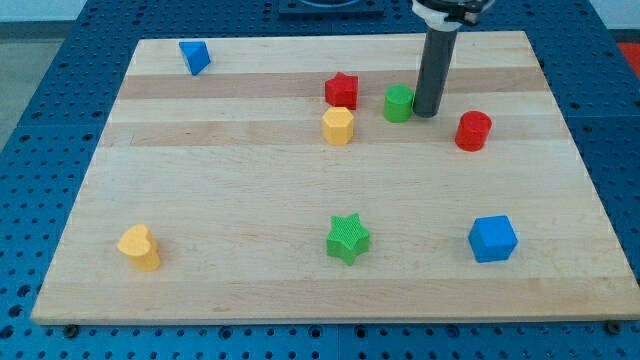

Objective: Move the red circle to the bottom right of green circle

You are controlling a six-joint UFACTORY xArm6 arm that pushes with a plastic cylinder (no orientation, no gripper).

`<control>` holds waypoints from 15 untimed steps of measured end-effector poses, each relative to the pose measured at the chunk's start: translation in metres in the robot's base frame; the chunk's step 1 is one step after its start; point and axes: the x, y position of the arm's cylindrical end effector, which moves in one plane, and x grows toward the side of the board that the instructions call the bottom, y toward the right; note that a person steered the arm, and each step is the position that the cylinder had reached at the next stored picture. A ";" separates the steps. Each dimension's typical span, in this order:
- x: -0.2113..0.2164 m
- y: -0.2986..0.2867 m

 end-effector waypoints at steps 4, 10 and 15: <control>0.021 0.083; 0.073 0.046; 0.073 0.021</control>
